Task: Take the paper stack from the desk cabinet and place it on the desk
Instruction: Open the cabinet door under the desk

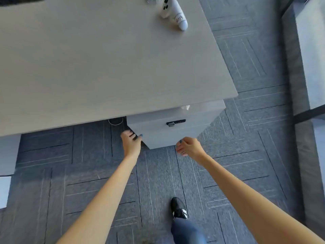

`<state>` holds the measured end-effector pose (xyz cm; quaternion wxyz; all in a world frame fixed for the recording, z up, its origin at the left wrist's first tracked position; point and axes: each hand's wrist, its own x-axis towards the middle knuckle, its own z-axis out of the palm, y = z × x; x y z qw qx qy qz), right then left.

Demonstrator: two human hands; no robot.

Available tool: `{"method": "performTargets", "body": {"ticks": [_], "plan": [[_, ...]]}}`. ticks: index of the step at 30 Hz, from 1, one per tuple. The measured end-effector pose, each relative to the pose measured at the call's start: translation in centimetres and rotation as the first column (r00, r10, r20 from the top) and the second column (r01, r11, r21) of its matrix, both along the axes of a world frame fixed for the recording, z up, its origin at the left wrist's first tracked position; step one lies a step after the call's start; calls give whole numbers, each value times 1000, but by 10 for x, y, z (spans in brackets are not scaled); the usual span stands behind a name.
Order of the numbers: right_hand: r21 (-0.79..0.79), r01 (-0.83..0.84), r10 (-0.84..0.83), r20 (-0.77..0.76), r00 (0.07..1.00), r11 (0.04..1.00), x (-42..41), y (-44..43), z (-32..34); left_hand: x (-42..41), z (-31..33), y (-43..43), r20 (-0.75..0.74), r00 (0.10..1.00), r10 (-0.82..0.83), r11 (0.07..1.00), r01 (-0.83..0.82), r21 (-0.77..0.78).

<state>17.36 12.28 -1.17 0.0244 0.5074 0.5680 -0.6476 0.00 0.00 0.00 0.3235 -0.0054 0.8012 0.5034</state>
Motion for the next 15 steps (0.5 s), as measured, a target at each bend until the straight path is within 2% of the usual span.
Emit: {"method": "performTargets", "body": {"ticks": [4,6,11,15], "plan": [[-8,16,-16,24,1000,1000,-11,5,-34,-13,-35,11,178,981,-80,996,83,-9],[-14,30,-30,22,999,999,-18,2,-47,-18,-50,10,210,974,-86,995,93,-25],[-27,117,-116,39,993,993,-35,-1,-69,-24,-65,-4,125,989,-75,997,79,-26],[-85,172,-168,47,985,981,-46,-11,-82,-12,-73,-25,3,982,-188,971,187,-147]]}}
